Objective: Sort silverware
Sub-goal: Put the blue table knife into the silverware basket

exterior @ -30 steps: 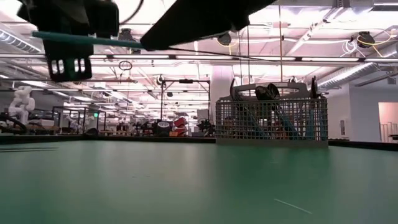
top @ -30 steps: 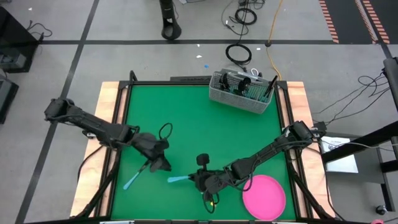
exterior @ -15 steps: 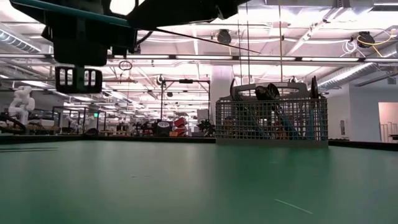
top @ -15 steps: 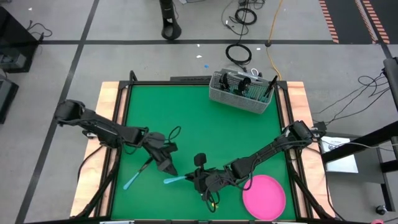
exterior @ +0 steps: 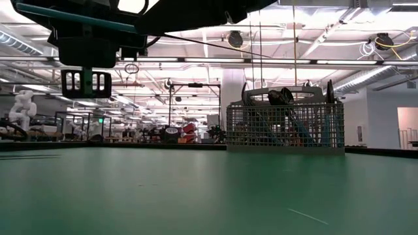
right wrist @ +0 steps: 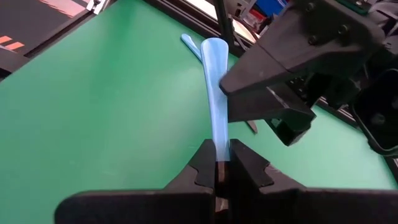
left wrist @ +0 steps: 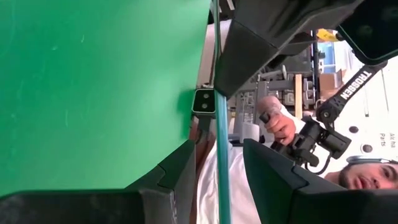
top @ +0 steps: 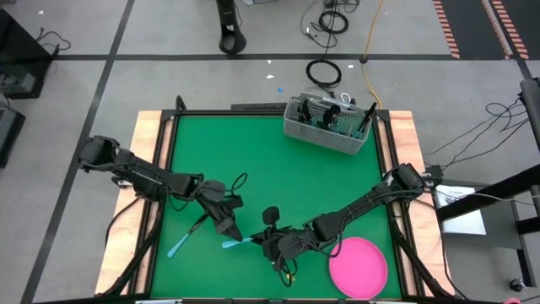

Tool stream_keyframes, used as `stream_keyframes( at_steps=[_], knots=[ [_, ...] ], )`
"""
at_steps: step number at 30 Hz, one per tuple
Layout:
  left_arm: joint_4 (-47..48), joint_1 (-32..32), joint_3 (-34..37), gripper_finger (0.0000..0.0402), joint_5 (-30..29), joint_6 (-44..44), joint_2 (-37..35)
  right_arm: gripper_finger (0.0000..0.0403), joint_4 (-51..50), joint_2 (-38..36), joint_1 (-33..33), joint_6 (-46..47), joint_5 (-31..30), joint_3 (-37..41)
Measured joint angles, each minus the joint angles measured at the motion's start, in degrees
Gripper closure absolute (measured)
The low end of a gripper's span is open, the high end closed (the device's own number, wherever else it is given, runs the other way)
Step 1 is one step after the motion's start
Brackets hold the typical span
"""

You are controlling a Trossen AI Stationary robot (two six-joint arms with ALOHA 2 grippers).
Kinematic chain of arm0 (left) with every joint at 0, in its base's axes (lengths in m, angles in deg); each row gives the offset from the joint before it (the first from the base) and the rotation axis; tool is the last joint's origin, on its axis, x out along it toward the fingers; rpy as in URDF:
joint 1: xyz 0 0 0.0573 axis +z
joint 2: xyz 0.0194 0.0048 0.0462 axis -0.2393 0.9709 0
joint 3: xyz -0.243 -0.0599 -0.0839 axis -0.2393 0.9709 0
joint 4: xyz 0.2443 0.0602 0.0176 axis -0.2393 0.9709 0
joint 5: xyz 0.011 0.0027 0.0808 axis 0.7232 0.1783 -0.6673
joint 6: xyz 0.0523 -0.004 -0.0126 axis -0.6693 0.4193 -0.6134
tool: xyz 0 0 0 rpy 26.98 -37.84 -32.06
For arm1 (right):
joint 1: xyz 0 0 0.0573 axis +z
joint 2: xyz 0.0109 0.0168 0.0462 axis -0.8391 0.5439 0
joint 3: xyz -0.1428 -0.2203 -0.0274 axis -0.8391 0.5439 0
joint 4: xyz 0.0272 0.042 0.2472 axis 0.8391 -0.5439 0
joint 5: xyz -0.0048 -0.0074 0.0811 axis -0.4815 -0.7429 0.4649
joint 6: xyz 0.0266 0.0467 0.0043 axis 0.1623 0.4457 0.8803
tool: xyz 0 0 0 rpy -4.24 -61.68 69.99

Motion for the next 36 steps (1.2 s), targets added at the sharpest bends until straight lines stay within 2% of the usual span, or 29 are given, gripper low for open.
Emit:
stream_keyframes(
  at_steps=[14,18,23,28,31,36],
  knots=[
    [0.0,-0.6,0.0,0.0268,1.3,-0.4,0.0,0.0394,0.0,0.0,-1.0,-1.0,0.0,0.0],
    [0.0,-0.6,0.0,0.0301,1.3,-1.2,0.0,0.0394,0.0,0.0,-1.0,-1.0,0.1,0.0],
    [0.7,-0.6,0.0,0.0376,1.2,-4.8,0.0,0.0394,0.1,-0.1,-1.0,-1.0,0.3,-0.1],
    [0.7,-0.6,0.0,0.0385,0.8,-5.9,0.1,0.0392,0.0,-0.1,-1.0,-1.3,0.2,-0.1],
    [0.6,-0.6,0.0,0.0385,0.7,-6.1,0.1,0.0379,0.3,-0.1,-1.0,-2.0,0.0,-0.1],
    [-0.4,-0.5,-0.1,0.0385,-0.5,-6.8,0.0,0.0335,0.5,-0.1,-1.0,-4.4,-0.4,-0.1]
  ],
)
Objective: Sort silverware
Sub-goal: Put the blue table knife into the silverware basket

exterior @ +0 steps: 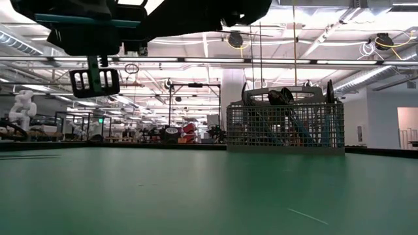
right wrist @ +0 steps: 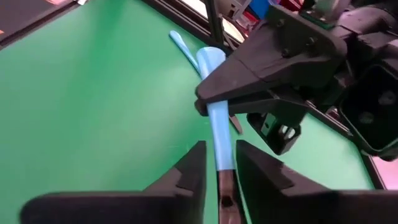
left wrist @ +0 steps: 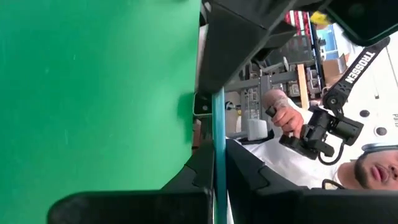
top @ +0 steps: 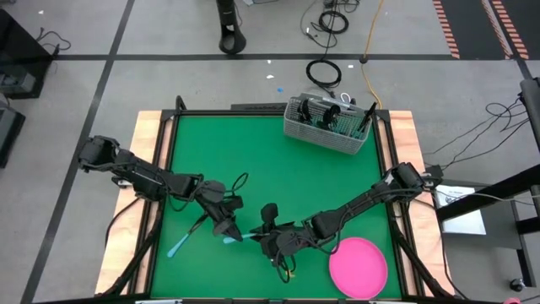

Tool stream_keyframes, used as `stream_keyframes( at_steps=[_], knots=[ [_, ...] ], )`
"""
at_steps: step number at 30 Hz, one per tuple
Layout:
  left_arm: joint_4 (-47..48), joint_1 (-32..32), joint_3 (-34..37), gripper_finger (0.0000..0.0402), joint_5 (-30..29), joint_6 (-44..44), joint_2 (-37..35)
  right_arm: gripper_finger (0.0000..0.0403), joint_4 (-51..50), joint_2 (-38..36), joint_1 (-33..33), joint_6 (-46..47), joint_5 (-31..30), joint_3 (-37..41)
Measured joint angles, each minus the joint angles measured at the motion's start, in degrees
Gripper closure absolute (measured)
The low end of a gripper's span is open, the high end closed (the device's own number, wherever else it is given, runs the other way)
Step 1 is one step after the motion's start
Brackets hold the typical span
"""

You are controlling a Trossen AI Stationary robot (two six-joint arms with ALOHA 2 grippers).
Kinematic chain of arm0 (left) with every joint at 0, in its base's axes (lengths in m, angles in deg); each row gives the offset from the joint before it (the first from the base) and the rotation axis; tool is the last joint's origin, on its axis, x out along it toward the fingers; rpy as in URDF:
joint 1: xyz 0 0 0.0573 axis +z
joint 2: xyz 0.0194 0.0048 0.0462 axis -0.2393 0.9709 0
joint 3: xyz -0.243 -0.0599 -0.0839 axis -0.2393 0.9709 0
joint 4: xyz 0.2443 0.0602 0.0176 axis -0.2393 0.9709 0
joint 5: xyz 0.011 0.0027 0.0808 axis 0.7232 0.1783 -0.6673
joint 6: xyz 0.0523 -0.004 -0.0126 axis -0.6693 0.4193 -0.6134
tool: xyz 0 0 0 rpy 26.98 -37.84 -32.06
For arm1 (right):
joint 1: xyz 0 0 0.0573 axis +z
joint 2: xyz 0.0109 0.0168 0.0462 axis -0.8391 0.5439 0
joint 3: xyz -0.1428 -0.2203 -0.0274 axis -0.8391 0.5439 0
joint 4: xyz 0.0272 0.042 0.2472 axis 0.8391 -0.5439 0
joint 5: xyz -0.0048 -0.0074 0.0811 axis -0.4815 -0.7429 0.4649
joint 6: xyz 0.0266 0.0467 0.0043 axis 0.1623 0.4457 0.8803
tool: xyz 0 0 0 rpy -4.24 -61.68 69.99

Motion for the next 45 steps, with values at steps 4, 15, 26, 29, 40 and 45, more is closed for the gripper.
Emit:
stream_keyframes(
  at_steps=[4,15,26,29,40,45],
  knots=[
    [0.0,0.1,0.0,0.0385,-0.2,-1.0,-0.1,0.0297,-0.7,-1.3,0.2,1.5,-2.1,0.0],
    [1.2,3.2,0.0,0.0386,-0.6,-9.6,-0.6,0.0255,-15.9,-11.2,1.7,16.0,-2.5,0.0],
    [5.3,3.0,0.1,0.0386,-18.0,-26.9,-5.6,0.0266,-4.8,-12.0,3.7,30.0,-2.4,13.4],
    [5.2,2.9,0.1,0.0386,-22.0,-28.5,-5.6,0.0266,5.6,-12.0,3.6,30.2,-2.6,18.5],
    [9.7,5.8,0.2,0.0386,-30.4,-29.3,-5.7,0.0266,18.0,-12.0,3.5,29.0,-2.6,24.0],
    [17.6,7.3,0.3,0.0386,-32.3,-28.8,-5.7,0.0266,18.3,-13.3,3.4,24.9,-3.0,24.0]
  ],
)
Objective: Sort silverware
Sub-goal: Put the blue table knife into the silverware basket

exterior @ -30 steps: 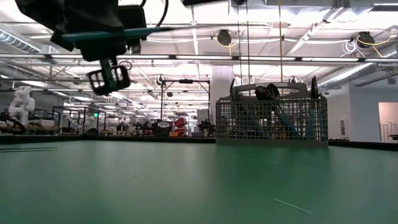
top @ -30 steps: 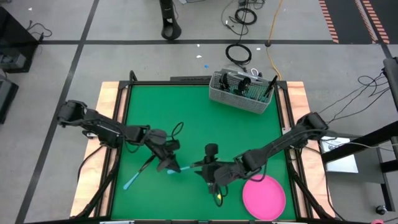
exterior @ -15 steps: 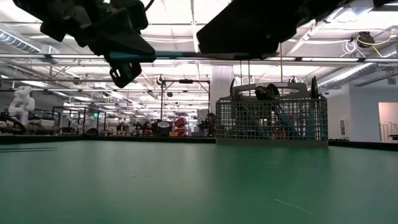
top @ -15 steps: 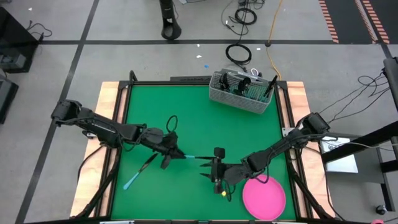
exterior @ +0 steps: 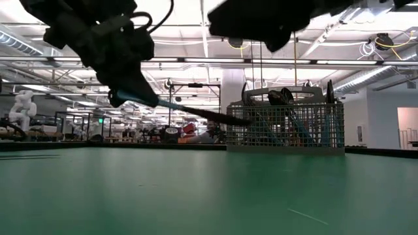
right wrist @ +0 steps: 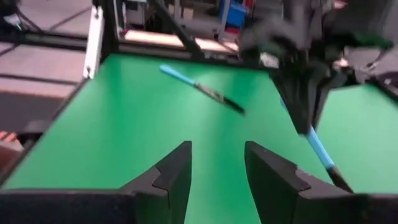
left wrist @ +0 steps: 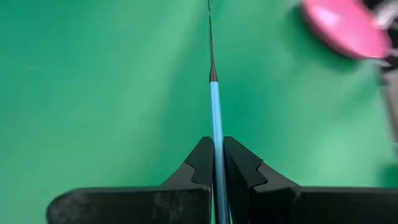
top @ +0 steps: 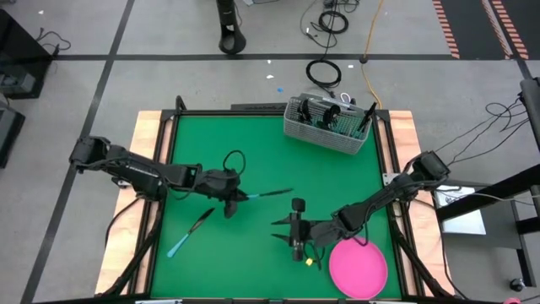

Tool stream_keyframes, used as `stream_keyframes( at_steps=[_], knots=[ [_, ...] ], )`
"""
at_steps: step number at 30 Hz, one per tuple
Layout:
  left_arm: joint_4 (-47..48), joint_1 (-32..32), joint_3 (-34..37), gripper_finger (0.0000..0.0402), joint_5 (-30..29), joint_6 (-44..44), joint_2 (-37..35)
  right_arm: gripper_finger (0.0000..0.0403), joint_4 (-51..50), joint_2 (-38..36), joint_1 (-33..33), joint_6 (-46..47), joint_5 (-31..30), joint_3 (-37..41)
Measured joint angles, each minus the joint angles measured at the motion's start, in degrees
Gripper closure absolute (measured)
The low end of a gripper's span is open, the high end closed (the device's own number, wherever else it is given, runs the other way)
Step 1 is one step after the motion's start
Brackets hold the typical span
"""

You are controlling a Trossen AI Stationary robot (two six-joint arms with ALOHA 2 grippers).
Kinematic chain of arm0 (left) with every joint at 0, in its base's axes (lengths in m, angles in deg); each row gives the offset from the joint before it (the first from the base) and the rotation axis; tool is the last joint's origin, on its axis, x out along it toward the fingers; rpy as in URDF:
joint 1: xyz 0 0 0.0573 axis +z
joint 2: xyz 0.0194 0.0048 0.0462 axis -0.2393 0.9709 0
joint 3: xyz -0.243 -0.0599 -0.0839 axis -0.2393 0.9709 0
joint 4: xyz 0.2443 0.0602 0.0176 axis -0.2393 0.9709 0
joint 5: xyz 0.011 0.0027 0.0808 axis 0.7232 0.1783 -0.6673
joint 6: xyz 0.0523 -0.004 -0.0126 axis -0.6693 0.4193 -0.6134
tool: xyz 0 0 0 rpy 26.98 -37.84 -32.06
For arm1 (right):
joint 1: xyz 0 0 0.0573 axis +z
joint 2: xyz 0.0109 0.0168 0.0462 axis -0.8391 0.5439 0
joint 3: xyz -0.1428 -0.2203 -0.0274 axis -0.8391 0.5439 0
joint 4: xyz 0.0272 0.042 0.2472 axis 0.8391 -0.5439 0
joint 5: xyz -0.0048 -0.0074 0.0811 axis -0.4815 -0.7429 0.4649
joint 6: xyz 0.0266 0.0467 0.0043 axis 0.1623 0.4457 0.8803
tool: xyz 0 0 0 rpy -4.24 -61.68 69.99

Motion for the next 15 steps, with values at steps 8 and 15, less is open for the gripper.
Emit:
stream_keyframes(
  at_steps=[8,15],
  knots=[
    [-3.3,1.2,0.0,0.0386,-6.1,-0.5,-0.5,0.0266,-1.9,-2.4,0.0,-2.3,-1.5,0.0],
    [-14.1,1.2,0.0,0.0386,-15.9,-6.0,-4.0,0.0266,-4.5,-4.4,-4.9,-2.8,-0.8,4.8]
  ],
)
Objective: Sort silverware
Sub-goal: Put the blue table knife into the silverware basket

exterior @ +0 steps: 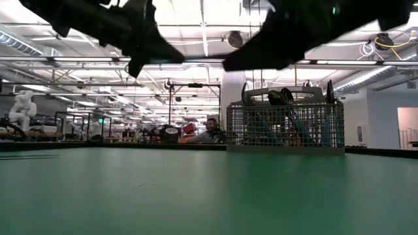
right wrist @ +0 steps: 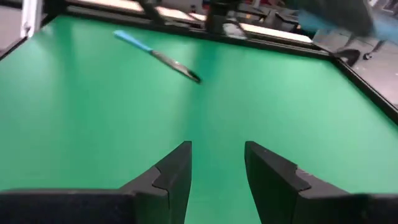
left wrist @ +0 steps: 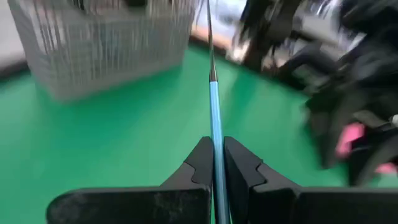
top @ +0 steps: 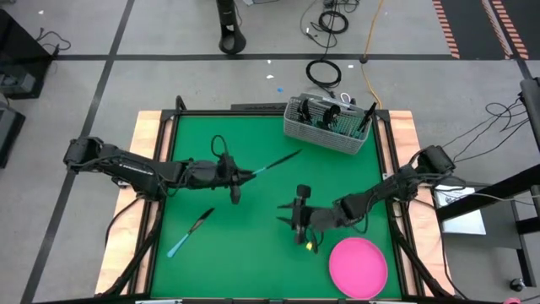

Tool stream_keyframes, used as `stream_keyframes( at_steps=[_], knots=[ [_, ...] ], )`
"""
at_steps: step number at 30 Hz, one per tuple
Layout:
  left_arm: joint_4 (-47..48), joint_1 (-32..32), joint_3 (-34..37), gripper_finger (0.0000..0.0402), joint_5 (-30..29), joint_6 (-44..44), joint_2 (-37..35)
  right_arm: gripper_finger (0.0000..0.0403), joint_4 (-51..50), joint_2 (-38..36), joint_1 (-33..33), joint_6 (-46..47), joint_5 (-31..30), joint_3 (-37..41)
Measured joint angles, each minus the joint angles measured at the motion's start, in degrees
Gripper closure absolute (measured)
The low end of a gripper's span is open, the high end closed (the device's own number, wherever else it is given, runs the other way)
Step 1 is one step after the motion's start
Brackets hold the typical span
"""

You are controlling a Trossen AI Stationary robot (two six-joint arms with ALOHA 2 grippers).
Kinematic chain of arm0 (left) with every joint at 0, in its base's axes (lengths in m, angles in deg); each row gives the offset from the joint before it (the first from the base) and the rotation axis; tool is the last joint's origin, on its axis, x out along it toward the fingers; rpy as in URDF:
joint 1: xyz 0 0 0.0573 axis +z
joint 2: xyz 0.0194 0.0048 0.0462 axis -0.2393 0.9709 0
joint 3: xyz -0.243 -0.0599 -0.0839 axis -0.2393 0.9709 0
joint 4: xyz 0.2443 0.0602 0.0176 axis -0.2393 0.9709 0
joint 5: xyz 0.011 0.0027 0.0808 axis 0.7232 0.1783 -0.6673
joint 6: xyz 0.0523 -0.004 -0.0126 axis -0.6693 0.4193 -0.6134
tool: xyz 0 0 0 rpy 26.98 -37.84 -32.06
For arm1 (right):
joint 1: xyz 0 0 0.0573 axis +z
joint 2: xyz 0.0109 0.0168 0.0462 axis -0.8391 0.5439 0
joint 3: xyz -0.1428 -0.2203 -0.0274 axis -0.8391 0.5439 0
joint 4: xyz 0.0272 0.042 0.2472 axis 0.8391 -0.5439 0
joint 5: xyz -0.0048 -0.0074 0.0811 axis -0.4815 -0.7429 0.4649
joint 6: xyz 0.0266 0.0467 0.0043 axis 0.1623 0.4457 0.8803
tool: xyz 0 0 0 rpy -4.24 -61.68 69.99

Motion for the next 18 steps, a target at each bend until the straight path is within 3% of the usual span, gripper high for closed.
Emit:
stream_keyframes(
  at_steps=[3,6,10,13,18],
  knots=[
    [-2.9,0.0,0.0,0.0386,-1.9,-2.7,-0.7,0.0266,7.8,-3.3,-3.6,0.0,2.6,7.3],
    [-5.6,0.0,0.0,0.0386,-2.9,-4.7,-0.4,0.0266,23.9,-5.8,-7.5,-0.8,6.3,16.2],
    [-16.0,-0.5,1.7,0.0386,-3.2,-7.4,1.6,0.0266,46.4,-5.4,-12.7,1.9,7.3,25.5],
    [-27.4,-0.9,4.0,0.0386,-3.0,-9.6,3.5,0.0266,54.3,-5.2,-15.5,3.8,9.1,28.5],
    [-42.3,-0.7,6.0,0.0386,-0.3,-10.0,9.3,0.0266,60.4,-5.2,-18.5,3.3,14.6,26.3]
  ],
)
